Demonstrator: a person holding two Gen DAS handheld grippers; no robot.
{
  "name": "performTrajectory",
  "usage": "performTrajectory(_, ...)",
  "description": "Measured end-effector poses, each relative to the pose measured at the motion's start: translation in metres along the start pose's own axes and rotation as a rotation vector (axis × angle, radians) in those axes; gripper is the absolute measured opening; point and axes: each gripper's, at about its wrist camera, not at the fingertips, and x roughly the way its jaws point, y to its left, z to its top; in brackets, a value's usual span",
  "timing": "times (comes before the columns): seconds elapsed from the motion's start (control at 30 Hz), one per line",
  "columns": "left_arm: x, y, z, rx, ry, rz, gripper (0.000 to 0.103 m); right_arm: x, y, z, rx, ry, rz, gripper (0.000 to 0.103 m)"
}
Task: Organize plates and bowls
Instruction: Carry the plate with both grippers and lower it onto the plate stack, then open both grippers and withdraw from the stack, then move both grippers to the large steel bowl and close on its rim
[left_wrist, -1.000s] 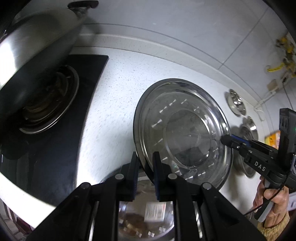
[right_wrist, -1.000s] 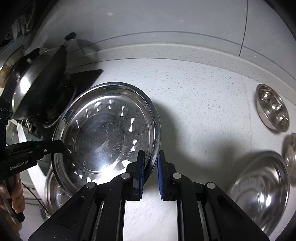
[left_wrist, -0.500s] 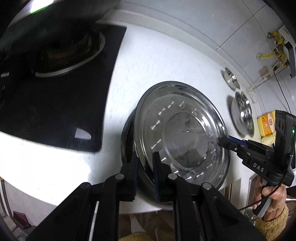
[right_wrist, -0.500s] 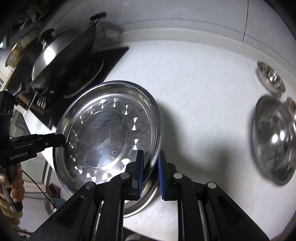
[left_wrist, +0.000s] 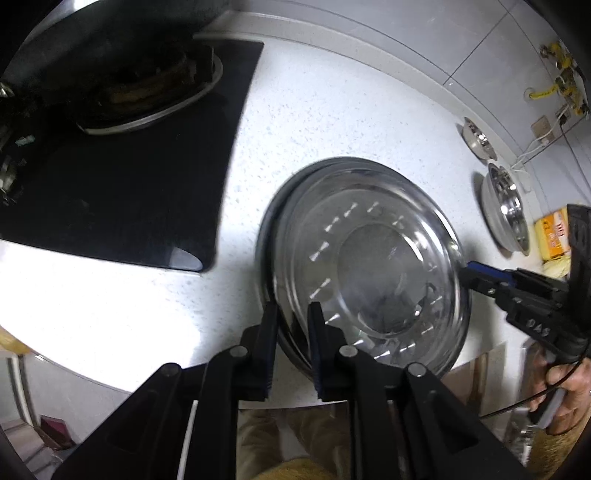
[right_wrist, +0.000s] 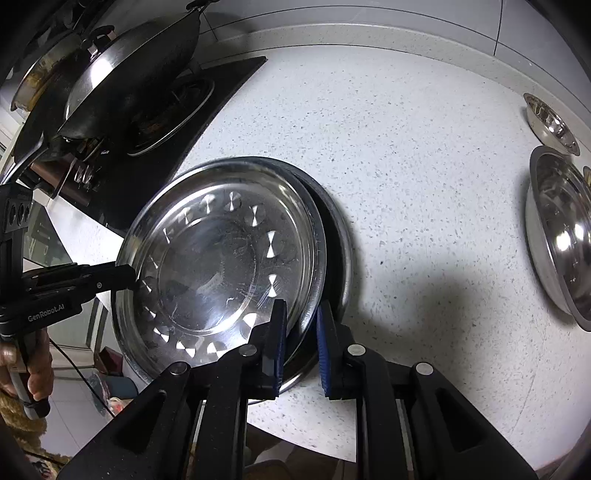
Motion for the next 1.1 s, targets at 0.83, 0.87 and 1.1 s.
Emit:
performTrajectory(0.83, -0.047, -0.074, 0.000, -0.017, -0.103, 0.000, 0.025, -0.056, -0.046, -0.028, 0.004, -0.111, 0.000, 0.039)
performTrajectory(0.87, -0.044, -0.085, 0.000, -0.006, -0.098, -0.015, 0.025, -0.059, -0.053, -0.030, 0.015, -0.117, -0.003, 0.039)
performTrajectory(1.1, -0.016, -0.157, 0.013, 0.045, -0.040, -0.111, 0.025, -0.084, -0.113, -0.044, 0.117, -0.153, -0.046, 0.039)
